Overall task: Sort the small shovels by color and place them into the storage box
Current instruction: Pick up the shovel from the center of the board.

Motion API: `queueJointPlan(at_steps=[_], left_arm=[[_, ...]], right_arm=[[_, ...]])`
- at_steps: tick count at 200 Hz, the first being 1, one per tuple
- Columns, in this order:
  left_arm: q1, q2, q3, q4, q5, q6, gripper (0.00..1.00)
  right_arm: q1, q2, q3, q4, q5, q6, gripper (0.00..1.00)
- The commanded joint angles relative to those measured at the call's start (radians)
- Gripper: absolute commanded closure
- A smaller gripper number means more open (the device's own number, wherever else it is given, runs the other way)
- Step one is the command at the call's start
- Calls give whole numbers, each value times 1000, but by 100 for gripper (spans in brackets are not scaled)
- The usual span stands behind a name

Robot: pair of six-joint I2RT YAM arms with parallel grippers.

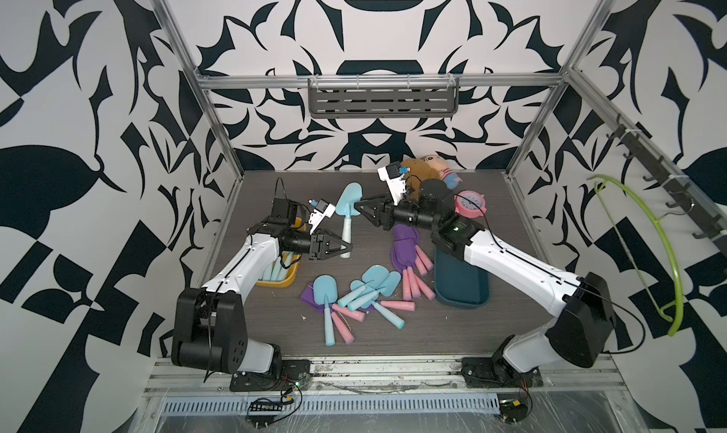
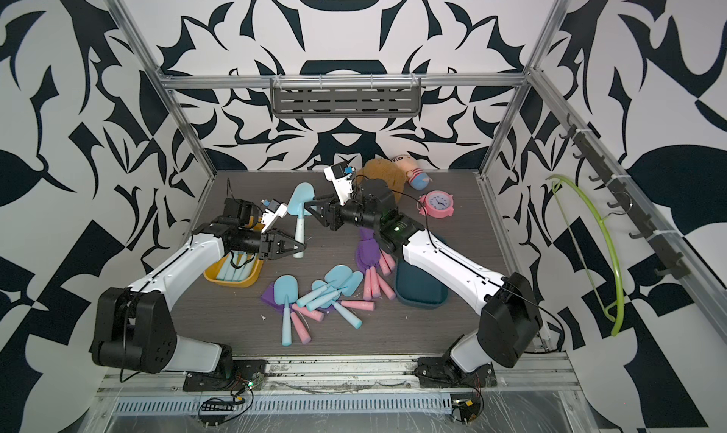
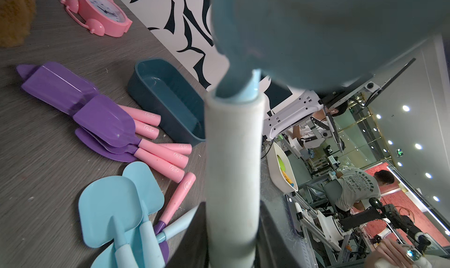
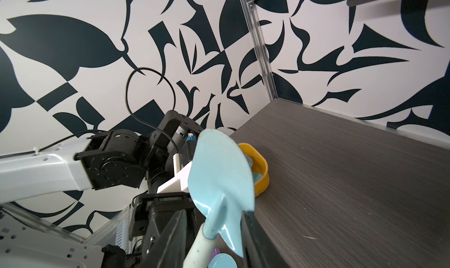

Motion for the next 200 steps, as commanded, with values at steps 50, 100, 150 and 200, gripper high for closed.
queueJointPlan(at_steps=[50, 100, 150, 200], left_arm=[[-3, -19, 40, -61, 89, 124, 100], [-3, -18, 40, -63, 81, 127, 100], [-1, -22, 47, -69, 0, 109, 88], [15, -39, 75, -63, -208, 43, 38]], right_arm=[[-40, 63, 177, -81, -88, -68, 56], [-39, 158, 296, -104, -226, -63, 64], [-39, 158, 299, -144, -239, -95, 100], [-40, 51, 194, -298, 161, -87, 100]])
